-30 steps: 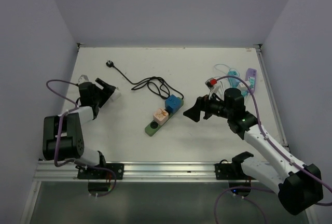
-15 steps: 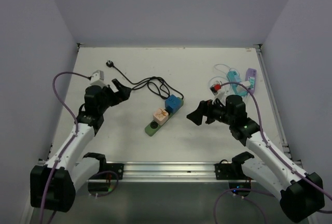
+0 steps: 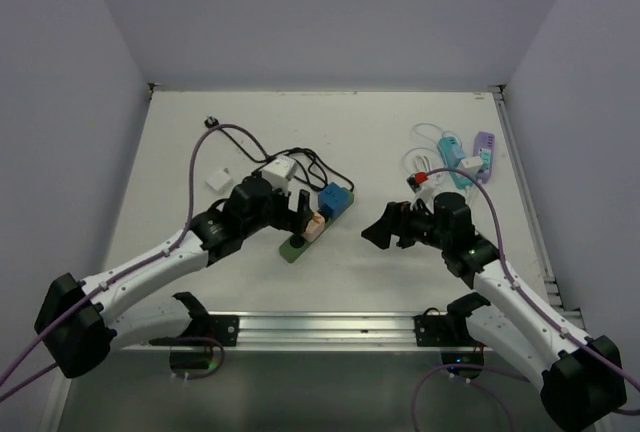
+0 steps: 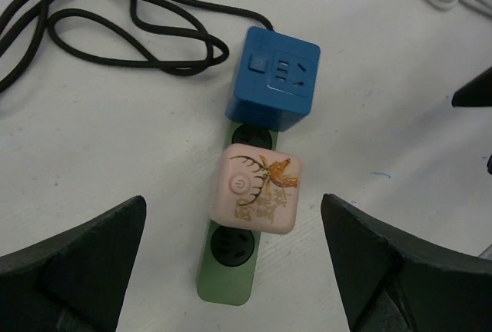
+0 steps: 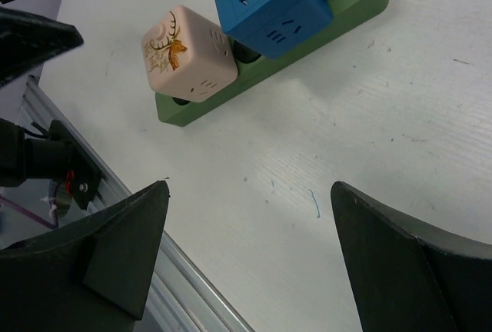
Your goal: Pull the plug off the socket
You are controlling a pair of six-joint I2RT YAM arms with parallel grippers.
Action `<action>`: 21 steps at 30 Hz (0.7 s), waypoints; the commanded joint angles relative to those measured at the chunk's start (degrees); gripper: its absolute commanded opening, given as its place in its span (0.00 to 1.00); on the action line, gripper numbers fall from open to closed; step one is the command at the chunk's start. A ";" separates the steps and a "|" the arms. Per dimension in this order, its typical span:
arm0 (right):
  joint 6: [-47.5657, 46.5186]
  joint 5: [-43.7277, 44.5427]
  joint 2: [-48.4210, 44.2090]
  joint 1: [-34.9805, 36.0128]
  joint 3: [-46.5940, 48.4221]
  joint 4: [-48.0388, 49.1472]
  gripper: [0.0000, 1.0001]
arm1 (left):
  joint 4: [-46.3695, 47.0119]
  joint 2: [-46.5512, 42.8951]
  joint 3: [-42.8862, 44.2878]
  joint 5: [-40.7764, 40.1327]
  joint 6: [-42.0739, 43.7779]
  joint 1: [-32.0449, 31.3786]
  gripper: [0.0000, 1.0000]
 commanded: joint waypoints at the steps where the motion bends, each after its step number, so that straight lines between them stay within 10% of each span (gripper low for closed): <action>1: 1.83 1.00 -0.14 0.07 -0.54 1.41 0.91 | -2.85 5.13 4.99 -9.36 8.53 -8.58 1.00; 21: 2.00 1.79 -1.55 0.07 -2.65 1.14 0.91 | -11.28 28.51 19.05 -9.12 19.43 -12.11 0.92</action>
